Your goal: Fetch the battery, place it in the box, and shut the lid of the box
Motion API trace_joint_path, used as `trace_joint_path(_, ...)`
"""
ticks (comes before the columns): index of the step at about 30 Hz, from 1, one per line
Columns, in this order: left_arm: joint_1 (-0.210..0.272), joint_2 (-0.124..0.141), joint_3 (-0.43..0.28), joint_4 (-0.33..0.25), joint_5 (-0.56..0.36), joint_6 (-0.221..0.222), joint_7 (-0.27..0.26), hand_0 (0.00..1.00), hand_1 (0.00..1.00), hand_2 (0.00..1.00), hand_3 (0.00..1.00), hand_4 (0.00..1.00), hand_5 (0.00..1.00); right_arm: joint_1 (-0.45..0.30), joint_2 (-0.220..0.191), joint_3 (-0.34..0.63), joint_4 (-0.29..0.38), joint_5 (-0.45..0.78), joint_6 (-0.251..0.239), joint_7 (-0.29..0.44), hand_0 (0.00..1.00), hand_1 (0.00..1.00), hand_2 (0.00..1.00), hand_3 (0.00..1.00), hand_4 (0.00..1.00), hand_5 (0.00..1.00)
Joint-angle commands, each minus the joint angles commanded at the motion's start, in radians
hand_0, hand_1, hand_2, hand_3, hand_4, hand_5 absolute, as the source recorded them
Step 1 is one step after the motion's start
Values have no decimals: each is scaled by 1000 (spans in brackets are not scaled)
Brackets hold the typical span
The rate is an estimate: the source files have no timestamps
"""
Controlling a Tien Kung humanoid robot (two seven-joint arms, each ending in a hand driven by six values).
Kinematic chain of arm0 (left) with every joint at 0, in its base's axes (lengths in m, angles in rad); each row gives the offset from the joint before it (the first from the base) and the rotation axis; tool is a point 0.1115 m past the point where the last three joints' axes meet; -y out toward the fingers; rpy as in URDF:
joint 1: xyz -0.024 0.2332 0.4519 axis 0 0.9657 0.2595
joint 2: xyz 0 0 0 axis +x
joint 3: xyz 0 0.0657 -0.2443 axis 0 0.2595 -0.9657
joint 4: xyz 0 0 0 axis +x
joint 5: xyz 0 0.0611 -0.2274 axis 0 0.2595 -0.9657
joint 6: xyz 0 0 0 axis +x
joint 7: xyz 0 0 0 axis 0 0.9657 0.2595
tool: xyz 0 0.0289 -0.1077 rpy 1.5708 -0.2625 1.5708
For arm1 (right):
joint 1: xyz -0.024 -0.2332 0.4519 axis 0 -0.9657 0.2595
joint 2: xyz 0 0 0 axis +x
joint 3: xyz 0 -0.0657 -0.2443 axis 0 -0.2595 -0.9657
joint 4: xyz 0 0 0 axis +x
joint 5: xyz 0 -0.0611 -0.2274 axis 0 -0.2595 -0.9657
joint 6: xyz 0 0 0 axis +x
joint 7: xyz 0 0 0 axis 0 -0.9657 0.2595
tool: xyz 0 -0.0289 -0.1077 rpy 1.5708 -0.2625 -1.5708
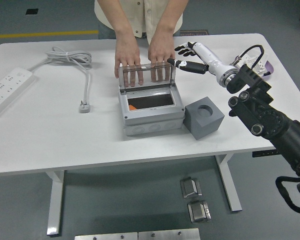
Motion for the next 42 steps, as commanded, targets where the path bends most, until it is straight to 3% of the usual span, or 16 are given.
trace_joint_path(21, -2, -4, 4, 0, -1, 0, -1, 624, 671, 667, 702, 690, 184, -6, 35, -47, 5, 16, -3, -1, 841, 777, 786, 793, 956, 819)
trace_joint_path(42, 3, -6, 6, 0, -8, 1, -2, 623, 671, 667, 703, 691, 185, -44, 4, -104, 151, -9, -10, -26, 834, 760, 786, 793, 955, 819)
